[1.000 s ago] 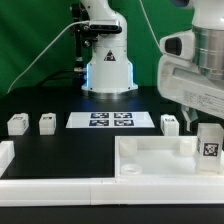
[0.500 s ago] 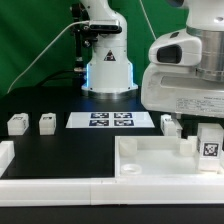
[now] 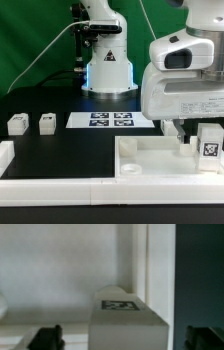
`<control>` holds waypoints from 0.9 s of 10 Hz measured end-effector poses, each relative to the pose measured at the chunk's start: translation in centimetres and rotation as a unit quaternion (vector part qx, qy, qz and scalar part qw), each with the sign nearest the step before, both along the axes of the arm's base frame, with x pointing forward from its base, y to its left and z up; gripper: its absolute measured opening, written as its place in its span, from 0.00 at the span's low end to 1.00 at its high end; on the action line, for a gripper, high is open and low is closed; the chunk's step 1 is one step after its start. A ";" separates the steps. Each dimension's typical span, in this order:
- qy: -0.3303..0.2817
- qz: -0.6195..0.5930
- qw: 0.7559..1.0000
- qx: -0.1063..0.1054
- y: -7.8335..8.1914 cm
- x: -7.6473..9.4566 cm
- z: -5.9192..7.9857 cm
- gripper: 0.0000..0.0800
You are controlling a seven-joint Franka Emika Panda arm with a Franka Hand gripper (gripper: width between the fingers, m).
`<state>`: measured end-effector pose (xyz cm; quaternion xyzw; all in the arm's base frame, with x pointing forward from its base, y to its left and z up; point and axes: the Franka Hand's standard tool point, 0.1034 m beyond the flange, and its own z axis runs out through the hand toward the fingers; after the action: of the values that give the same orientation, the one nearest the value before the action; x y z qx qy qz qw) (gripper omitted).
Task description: Assemble one leg
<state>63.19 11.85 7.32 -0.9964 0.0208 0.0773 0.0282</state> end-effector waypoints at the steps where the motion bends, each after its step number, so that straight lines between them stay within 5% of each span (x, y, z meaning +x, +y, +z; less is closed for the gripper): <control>1: 0.000 0.000 1.000 0.000 0.0 0.0 0.0 0.60; 2: 0.000 0.000 1.000 0.000 0.0 0.0 0.0 0.36; 6: 0.001 -0.008 1.000 -0.001 0.0 0.0 0.0 0.37; 9: 0.009 -0.147 0.989 -0.021 0.2 0.0 0.0 0.37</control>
Offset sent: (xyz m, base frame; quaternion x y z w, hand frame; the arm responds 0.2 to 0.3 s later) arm 0.0000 0.0000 0.0000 0.0000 0.0000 0.0000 1.0000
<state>63.15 12.09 7.27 -0.9822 0.1685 0.0812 0.0181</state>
